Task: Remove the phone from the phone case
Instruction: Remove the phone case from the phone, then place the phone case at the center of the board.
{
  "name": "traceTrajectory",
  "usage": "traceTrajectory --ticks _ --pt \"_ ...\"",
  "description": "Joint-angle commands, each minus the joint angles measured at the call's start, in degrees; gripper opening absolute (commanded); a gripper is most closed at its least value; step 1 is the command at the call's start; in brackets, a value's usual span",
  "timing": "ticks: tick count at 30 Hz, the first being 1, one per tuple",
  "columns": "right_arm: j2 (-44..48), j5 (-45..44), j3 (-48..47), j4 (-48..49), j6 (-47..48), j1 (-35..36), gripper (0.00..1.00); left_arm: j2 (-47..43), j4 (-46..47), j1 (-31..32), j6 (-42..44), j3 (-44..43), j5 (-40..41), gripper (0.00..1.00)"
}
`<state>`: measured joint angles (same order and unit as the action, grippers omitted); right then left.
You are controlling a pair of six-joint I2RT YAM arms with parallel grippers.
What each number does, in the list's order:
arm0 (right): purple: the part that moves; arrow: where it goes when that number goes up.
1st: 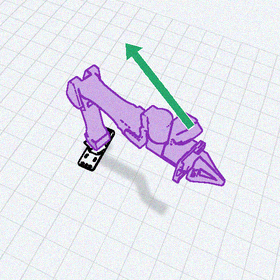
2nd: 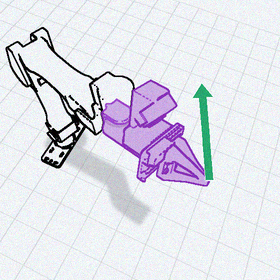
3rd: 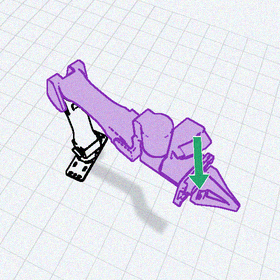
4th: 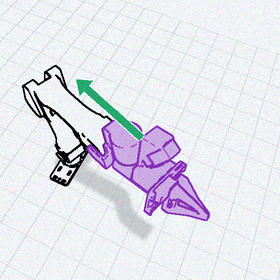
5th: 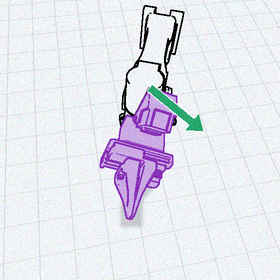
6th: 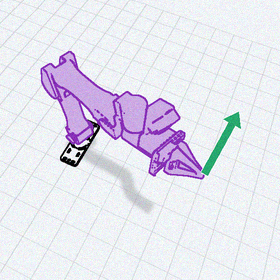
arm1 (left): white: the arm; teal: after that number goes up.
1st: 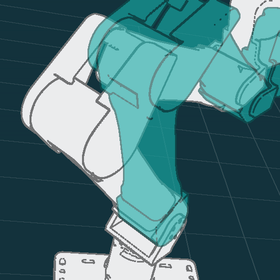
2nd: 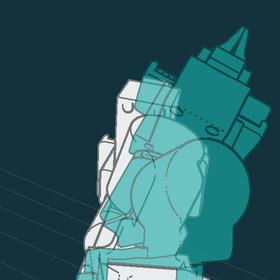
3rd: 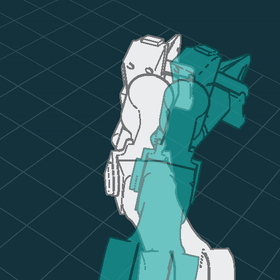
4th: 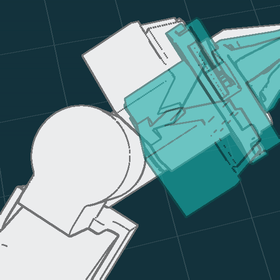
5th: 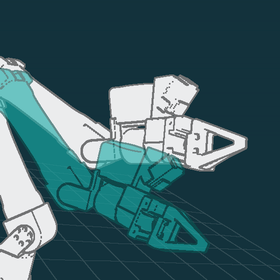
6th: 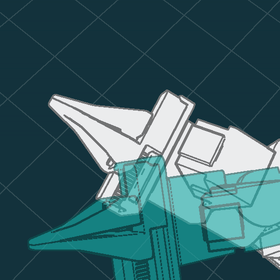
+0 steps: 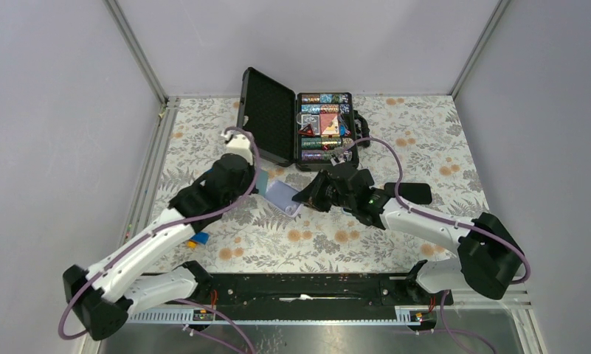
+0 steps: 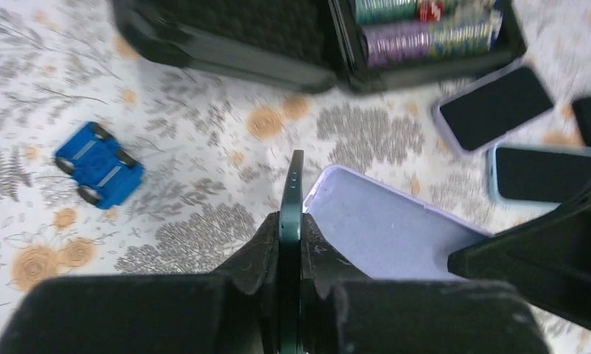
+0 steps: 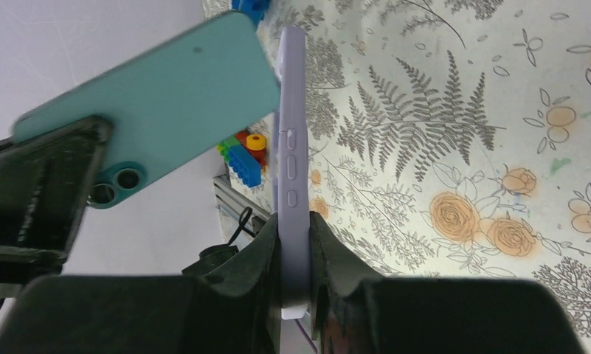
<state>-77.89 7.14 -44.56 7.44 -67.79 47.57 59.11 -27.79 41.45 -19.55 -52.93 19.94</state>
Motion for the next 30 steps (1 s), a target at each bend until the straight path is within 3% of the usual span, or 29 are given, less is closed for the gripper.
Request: traceTrajectory --ticks 1,7,13,19,28,30 --pt "2.51 -0.61 0.18 2.93 2.89 0.08 0.0 -7.65 4.81 -0.77 -0.61 -3.07 18.14 0.0" --pt "-4.43 -1.64 -4.03 3.32 3.45 -0.49 0.0 -12.95 7.28 -0.78 0.96 -1.39 19.55 0.0" --pt "-19.2 0.65 -13.86 7.83 2.7 -0.73 0.0 -12.53 1.11 -0.84 0.56 -4.11 27.52 0.0" --pt "-31.37 0.17 -22.46 12.38 -0.68 -0.81 0.02 -11.86 1.97 -0.83 1.73 -3.46 27.94 0.0" --pt "-37.75 -3.31 -27.19 10.72 -2.43 -2.18 0.19 -5.96 1.07 -0.76 4.95 -3.42 21.62 0.0" --pt "-36.73 -4.48 -26.72 10.75 -2.35 -2.7 0.35 -4.36 0.55 -0.81 6.75 -3.97 20.39 0.0"
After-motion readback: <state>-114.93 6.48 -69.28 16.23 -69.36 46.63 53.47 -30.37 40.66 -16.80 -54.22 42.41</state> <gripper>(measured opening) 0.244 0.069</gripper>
